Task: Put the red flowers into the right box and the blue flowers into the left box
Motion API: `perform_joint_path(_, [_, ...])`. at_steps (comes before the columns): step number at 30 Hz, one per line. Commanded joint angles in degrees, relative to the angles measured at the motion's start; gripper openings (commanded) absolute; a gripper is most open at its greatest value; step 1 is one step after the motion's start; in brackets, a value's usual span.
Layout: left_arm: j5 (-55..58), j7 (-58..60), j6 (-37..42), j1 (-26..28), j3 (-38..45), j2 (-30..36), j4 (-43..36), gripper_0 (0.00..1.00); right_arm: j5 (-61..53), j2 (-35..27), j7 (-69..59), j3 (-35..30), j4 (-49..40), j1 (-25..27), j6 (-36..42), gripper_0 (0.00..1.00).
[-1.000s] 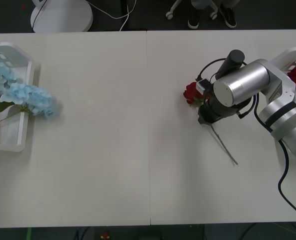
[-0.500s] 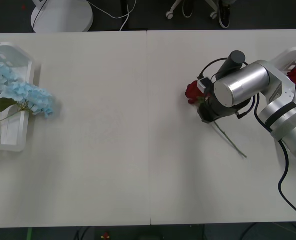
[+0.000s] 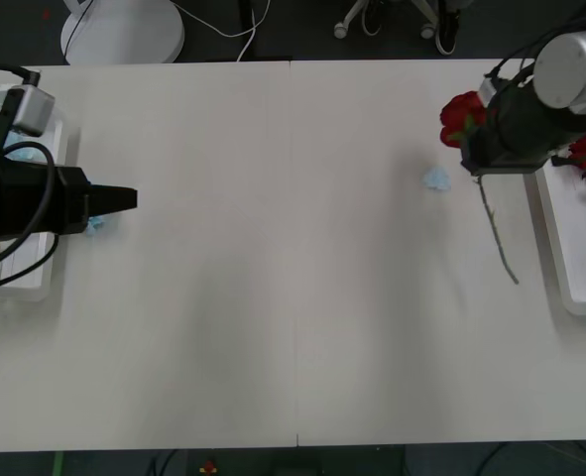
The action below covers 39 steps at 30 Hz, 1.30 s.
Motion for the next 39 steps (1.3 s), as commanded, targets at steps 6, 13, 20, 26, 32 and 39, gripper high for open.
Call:
perform_joint_path(6, [-6.5, 0.0, -24.4, 5.3, -18.5, 0.6, -2.0, 1.0, 2.5, -17.2, 4.8, -2.2, 2.5, -2.9, -1.3, 0.0])
perform_joint_path(13, [-1.3, -5.5, -34.4, 5.2, -22.4, 9.2, -0.7, 1.0, 8.9, -17.8, 13.2, -2.2, 16.0, -2.9, -10.2, 0.0])
perform_joint_path(20, [11.5, -19.3, -37.2, 5.2, -23.5, 14.6, 5.2, 0.99, 12.9, -15.4, 16.5, -2.1, 28.6, -2.4, -22.6, 0.0])
perform_joint_path(26, [17.4, -28.7, -37.2, 5.0, -21.9, 14.1, 8.1, 1.0, 15.0, -14.1, 15.7, -2.0, 29.7, 0.7, -27.1, 0.0])
perform_joint_path(32, [19.3, -30.7, -37.1, 5.0, -21.1, 14.1, 8.7, 1.0, 12.6, -13.8, 15.3, -2.0, 29.7, 2.9, -29.9, 0.36])
perform_joint_path(39, [19.2, -30.8, -37.1, 5.0, -20.4, 14.1, 8.9, 1.0, 6.1, -15.2, 15.1, -2.0, 29.7, 3.1, -29.8, 0.88])
